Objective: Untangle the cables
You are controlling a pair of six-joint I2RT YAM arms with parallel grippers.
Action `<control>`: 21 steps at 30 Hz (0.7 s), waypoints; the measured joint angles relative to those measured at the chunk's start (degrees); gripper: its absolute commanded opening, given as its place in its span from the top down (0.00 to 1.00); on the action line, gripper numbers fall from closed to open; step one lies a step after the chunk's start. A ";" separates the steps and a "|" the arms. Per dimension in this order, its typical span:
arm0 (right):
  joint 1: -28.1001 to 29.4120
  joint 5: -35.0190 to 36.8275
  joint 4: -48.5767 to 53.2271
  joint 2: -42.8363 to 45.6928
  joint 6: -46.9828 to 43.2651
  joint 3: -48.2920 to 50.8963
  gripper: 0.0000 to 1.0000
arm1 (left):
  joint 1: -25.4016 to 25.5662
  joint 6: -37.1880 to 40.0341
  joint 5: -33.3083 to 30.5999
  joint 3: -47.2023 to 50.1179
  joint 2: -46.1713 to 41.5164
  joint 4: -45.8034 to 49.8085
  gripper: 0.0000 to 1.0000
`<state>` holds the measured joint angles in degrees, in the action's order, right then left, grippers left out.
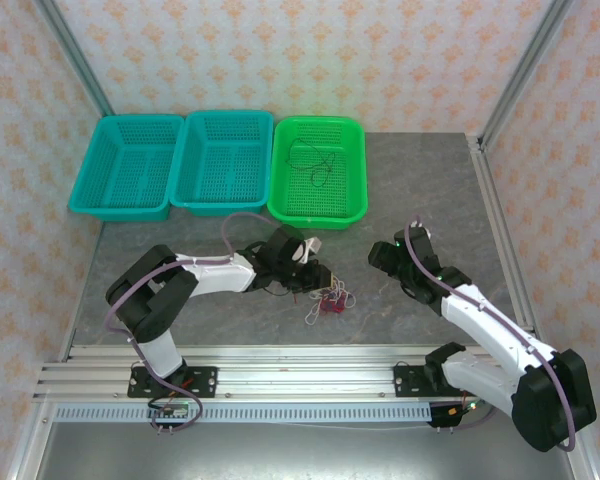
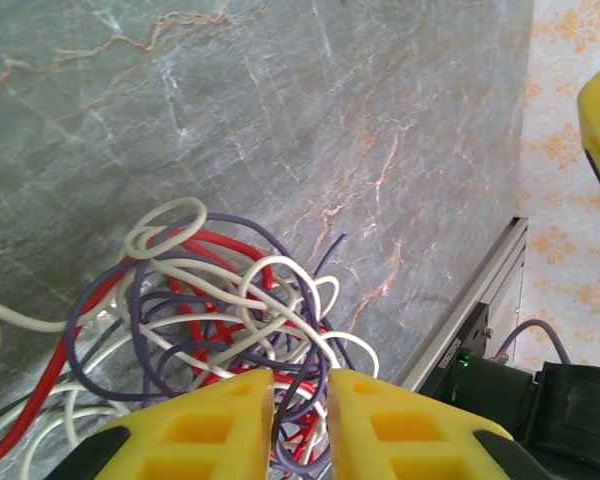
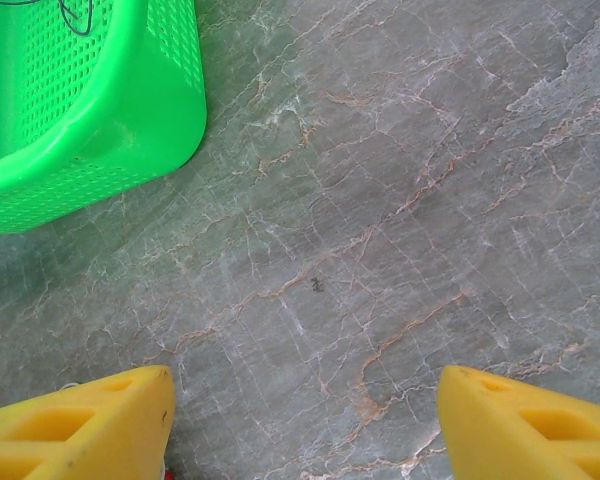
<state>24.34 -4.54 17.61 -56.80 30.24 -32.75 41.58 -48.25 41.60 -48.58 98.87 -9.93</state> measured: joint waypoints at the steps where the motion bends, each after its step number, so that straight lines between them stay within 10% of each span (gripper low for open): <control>1: 0.00 0.00 0.00 0.00 0.00 0.02 0.30 | 0.00 0.00 0.09 0.00 0.00 -0.20 0.73; 21: 0.98 -9.29 -1.25 -2.71 -0.26 0.00 0.23 | 0.00 0.37 3.17 -0.15 2.45 -0.79 1.00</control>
<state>25.32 -13.82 16.36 -59.51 29.98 -32.75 41.58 -47.88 44.77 -48.73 101.32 -10.72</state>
